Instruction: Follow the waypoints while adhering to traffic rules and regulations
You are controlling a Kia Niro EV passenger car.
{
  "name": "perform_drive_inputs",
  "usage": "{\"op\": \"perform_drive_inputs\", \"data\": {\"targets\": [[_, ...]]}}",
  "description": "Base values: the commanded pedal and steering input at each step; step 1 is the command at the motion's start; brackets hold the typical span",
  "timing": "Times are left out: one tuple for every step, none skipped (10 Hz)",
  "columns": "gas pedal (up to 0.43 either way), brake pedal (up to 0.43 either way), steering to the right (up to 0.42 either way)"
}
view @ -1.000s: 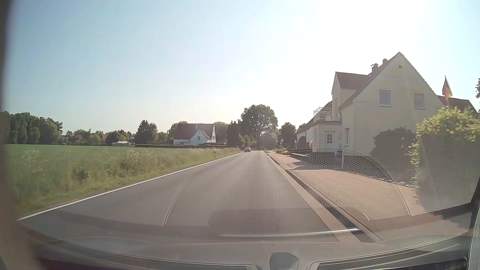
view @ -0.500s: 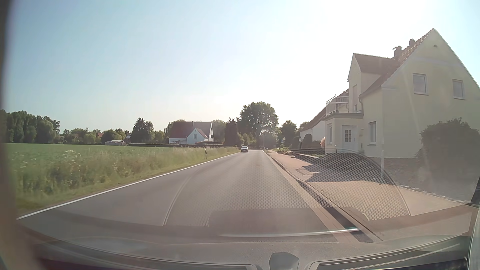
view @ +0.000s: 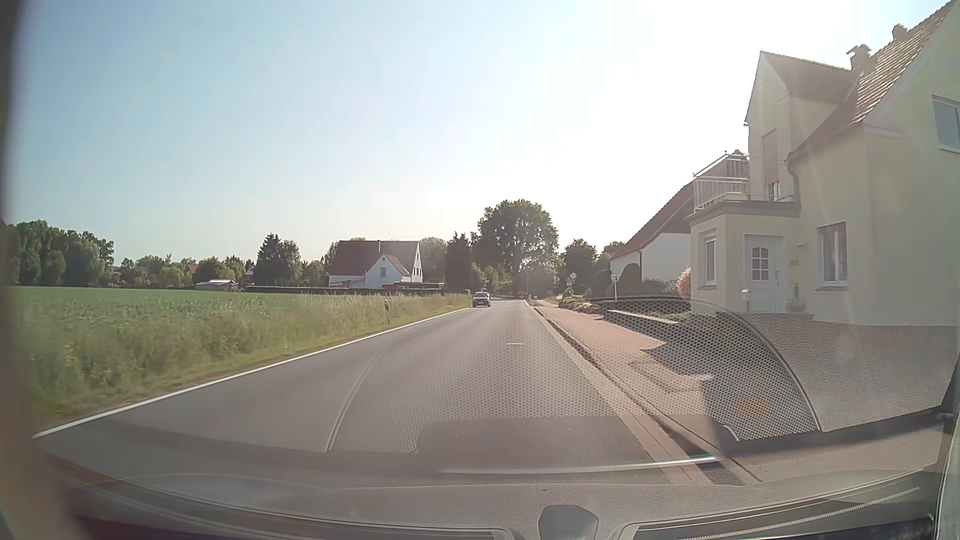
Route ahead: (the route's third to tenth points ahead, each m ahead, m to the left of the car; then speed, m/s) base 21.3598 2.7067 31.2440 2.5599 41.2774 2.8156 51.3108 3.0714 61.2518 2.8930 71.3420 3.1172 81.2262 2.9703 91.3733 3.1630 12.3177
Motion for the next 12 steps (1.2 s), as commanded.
{"op": "perform_drive_inputs", "data": {"targets": [[0.138, 0.006, 0.004], [0.15, 0.006, 0.003], [0.15, 0.006, 0.003], [0.15, 0.006, 0.003], [0.15, 0.006, 0.003], [0.15, 0.006, 0.003], [0.15, 0.006, 0.002], [0.15, 0.006, 0.001], [0.15, 0.006, 0.001], [0.15, 0.006, 0.001], [0.15, 0.006, 0.001], [0.15, 0.006, 0.001]]}}
